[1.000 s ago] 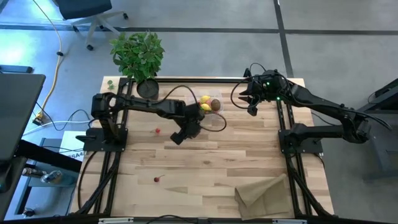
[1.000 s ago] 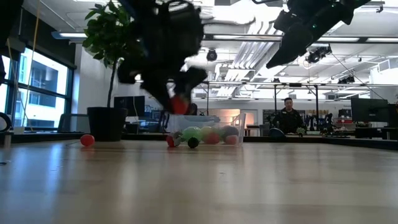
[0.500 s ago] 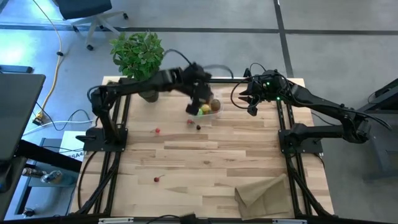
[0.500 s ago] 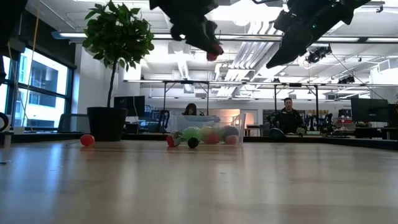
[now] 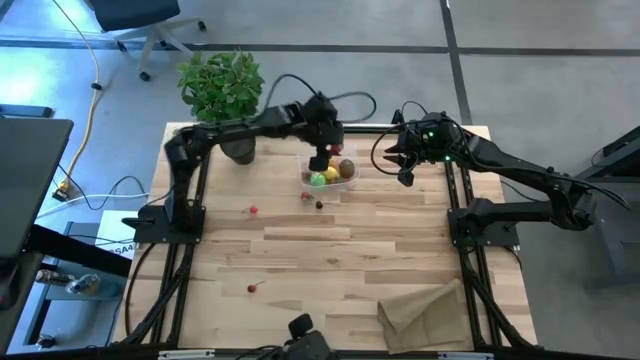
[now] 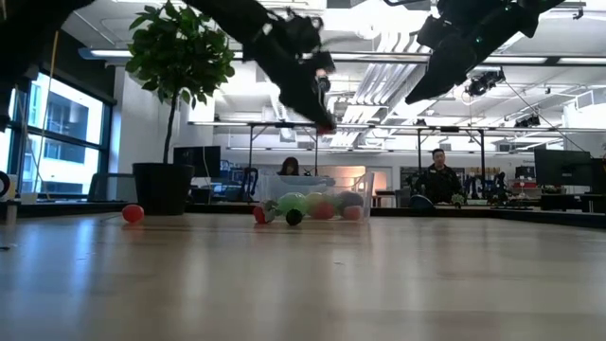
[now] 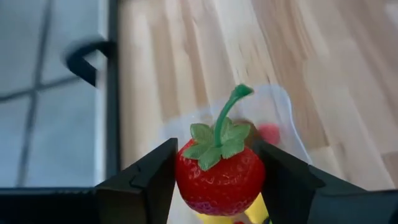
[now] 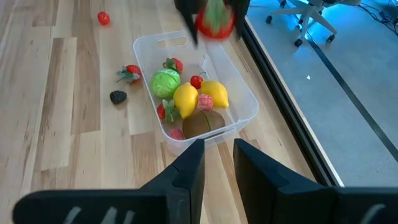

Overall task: Pick and placing Produce into tupperware
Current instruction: Put the bottom strawberry into the transparent bin, then put the top cherry into the transparent bin

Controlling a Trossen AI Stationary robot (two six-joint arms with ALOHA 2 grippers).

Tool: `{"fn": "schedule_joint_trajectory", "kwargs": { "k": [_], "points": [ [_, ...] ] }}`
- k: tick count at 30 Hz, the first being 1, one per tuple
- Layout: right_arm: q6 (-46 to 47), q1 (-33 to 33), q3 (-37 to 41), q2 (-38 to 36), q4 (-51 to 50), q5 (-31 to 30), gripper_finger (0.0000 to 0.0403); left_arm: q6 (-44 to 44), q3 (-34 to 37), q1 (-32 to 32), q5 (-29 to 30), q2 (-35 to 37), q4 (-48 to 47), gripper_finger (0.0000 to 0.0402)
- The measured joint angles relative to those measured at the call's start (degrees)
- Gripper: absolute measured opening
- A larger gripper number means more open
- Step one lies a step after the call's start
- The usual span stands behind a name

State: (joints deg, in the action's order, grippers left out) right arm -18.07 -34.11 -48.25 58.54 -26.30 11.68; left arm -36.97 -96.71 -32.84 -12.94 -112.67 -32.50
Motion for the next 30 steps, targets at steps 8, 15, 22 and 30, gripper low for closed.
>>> {"fn": "schedule_joint_trajectory", "kwargs": {
  "k": [8, 15, 22, 30],
  "points": [
    [0.0, 0.0, 0.0, 0.0, 0.0, 0.0, 0.0076, 0.0, 0.0, 1.5, 6.1, -7.3, -0.7, 0.018],
    [0.0, 0.0, 0.0, 0.0, 0.0, 0.0, 0.0076, 0.2, 0.0, 1.7, 11.1, -9.4, -5.2, 0.0181],
    [0.0, 0.0, 0.0, 0.0, 0.0, 0.0, 0.0076, 0.2, 0.0, 1.7, 11.2, -10.0, -7.8, 0.0206],
    [0.0, 0.0, 0.0, 0.0, 0.0, 0.0, 0.0076, 1.1, 0.0, 1.7, 11.1, -10.0, -8.2, 0.0208]
  ]
}}
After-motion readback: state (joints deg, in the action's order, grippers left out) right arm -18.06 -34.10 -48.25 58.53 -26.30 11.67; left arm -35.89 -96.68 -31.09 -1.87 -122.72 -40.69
